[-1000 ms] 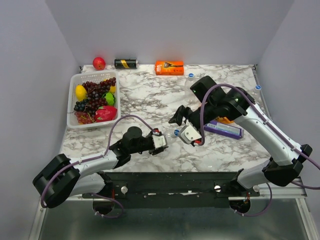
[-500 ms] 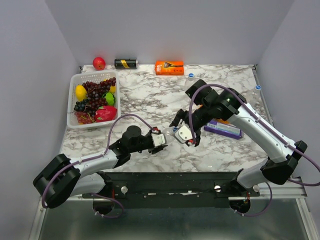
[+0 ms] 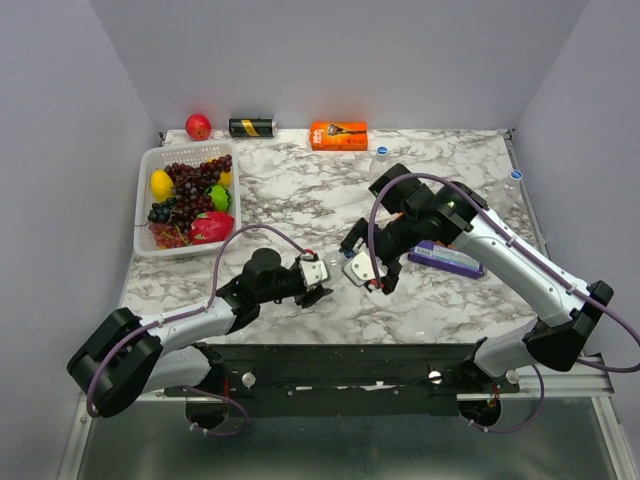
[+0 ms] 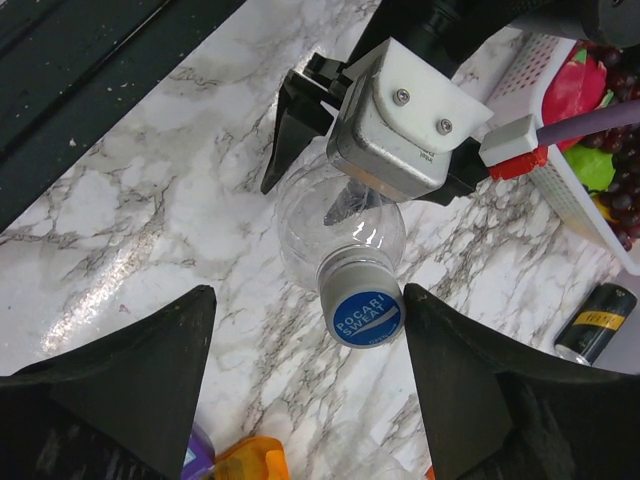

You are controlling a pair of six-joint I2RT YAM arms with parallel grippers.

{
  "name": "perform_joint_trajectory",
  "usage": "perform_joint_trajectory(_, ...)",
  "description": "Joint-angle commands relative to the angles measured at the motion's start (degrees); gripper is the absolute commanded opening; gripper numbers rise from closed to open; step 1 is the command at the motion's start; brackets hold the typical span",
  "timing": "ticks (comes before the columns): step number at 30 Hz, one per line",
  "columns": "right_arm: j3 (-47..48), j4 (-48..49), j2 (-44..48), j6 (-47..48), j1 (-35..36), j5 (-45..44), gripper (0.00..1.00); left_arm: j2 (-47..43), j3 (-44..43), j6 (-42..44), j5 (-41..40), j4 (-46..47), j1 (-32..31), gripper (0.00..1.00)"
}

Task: Screw on the bottle caps

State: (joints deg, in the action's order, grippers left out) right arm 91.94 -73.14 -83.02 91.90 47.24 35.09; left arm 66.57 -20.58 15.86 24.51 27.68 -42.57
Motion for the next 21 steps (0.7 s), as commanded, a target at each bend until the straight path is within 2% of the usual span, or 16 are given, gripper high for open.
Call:
perform_joint_trajectory(1,-2.5,-3.7,0.6,-5.2,0.0,-4.4,0.83,-0.6,-2.1,-5.3,0.7,4.1,1.6,0.00)
perform_joint_trajectory(8,-2.4,-1.4,-0.6,-11.7,0.0,-7.4,0.83,-1.0,-1.7,-5.9,0.9,4.3,1.8,0.00)
perform_joint_trajectory(21,-6.3,-6.7,3.6,-12.8,0.0,-8.5,0.83,-0.4,-1.2,-11.1,-2.0,7.1,3.5,0.00)
